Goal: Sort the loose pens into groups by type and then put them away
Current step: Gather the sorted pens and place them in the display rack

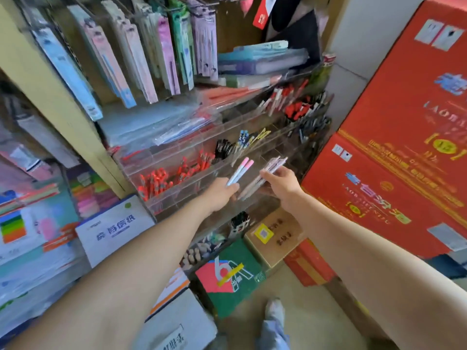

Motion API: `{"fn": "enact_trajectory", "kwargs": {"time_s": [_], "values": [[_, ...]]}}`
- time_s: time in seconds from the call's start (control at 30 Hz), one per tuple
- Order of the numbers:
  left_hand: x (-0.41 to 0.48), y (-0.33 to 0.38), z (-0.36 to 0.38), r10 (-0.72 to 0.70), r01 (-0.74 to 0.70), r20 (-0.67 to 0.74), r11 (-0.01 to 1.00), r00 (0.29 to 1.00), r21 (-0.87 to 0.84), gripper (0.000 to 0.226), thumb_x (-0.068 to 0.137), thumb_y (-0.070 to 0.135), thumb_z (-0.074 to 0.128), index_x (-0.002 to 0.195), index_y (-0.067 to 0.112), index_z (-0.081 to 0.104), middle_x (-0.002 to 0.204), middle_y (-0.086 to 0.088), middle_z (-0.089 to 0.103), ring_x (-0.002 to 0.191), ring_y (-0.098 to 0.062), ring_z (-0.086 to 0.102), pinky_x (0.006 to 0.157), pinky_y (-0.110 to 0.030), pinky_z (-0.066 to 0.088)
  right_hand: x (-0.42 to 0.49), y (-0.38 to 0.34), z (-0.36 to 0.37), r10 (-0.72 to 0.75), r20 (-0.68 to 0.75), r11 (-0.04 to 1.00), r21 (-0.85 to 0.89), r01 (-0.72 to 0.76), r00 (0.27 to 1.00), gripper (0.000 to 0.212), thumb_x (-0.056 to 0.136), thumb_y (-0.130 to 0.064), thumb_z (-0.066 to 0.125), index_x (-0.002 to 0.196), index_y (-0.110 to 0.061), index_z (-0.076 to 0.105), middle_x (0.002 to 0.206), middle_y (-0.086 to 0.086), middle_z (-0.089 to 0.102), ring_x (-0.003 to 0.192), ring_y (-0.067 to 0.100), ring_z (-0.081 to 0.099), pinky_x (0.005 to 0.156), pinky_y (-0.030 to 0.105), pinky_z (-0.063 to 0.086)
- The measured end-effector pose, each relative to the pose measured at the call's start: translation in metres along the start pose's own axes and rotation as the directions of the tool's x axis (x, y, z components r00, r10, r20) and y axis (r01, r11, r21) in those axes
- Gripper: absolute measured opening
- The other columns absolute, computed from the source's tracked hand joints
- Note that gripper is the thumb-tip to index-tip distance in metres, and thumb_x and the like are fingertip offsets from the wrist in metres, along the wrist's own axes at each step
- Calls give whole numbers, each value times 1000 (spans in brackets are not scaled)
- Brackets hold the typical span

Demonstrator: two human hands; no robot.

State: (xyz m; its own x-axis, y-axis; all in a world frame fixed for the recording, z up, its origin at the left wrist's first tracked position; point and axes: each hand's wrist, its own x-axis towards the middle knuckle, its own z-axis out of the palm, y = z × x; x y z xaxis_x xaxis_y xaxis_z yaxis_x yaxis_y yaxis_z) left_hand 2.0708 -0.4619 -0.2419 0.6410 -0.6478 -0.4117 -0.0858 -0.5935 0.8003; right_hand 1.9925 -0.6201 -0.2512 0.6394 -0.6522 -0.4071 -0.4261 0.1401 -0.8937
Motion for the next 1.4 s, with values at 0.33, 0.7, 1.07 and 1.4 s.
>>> {"fn": "enact_trajectory", "kwargs": {"time_s": [0.33,0.7,1.07,1.4], "values": [[109,41,19,-136,113,-119,976,983,-186,24,103,27,38,101,10,55,80,-4,58,57,-11,50,43,-14,39,160,-50,-51,-84,-118,996,-21,82,989,32,92,-17,63,119,-4,52,92,3,56,92,26,65,72,30,57],[175,63,35,-249,180,-217,939,944,-294,22,102,25,43,110,10,56,88,-7,62,74,-18,57,75,-36,53,275,-71,-61,-217,-205,976,-72,207,954,33,87,-23,67,116,-6,60,78,-5,56,91,24,62,88,48,54],[190,55,32,-298,228,-246,934,922,-276,34,102,23,42,133,8,48,92,2,59,65,-5,52,46,-11,41,328,-34,-37,-83,-7,983,-166,81,996,8,83,-15,71,89,-12,66,95,12,69,96,30,66,90,47,53],[188,54,31,-279,221,-239,945,930,-241,31,102,28,43,127,11,53,93,-2,63,72,-11,57,55,-17,42,274,-59,-42,-209,-76,964,-182,192,975,39,85,-22,70,115,-5,51,109,10,59,92,21,58,93,36,49]]}}
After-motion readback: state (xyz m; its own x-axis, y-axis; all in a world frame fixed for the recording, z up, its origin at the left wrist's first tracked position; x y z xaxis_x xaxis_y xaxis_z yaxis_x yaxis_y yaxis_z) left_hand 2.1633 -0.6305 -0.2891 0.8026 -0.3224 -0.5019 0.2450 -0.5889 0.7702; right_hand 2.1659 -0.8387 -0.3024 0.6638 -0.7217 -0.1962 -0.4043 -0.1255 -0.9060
